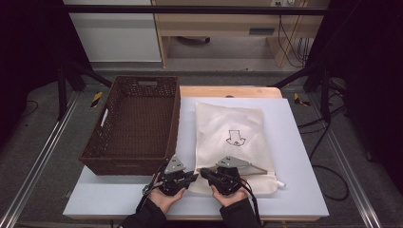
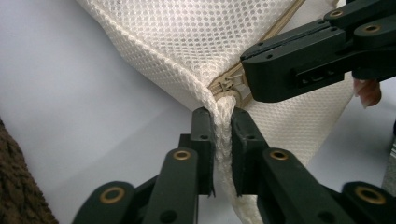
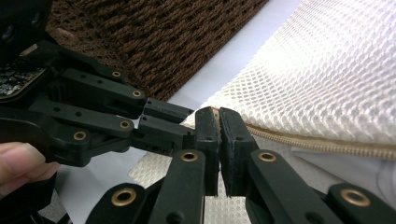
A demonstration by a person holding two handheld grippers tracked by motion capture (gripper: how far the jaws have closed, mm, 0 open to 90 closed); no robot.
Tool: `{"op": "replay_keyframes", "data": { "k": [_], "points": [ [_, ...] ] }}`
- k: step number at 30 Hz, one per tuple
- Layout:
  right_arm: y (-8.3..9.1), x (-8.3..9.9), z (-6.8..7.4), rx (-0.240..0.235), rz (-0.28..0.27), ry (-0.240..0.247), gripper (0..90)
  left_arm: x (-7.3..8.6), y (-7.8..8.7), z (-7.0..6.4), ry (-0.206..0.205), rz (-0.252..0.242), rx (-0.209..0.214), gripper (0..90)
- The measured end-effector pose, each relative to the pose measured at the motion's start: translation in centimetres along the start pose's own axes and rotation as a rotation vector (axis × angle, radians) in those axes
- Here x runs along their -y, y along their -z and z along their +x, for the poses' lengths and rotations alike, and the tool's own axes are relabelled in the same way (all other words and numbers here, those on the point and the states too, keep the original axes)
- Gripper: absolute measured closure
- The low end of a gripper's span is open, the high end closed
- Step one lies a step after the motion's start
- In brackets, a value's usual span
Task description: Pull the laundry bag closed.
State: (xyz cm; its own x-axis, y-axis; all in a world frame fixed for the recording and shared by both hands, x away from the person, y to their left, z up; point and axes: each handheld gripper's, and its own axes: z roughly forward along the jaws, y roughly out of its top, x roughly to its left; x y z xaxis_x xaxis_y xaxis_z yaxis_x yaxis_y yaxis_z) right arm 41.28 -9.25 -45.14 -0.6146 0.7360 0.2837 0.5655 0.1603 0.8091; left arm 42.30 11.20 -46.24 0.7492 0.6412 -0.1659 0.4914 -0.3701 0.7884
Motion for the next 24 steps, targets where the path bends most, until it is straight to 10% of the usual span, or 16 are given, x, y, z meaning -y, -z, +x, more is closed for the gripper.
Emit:
{"op": "replay_keyframes", "data": {
  "k": [8, 24],
  "points": [
    [-0.08, 0.00, -0.08, 0.007, 0.001, 0.001, 87.3, -0.08, -0.15, 0.23, 0.021, -0.012, 0.022, 78.8],
    [-0.62, 0.75, 0.09, 0.017, 0.004, -0.035, 87.5, 0.31, -0.30, -0.16, -0.012, 0.036, -0.080, 85.7]
  ]
}}
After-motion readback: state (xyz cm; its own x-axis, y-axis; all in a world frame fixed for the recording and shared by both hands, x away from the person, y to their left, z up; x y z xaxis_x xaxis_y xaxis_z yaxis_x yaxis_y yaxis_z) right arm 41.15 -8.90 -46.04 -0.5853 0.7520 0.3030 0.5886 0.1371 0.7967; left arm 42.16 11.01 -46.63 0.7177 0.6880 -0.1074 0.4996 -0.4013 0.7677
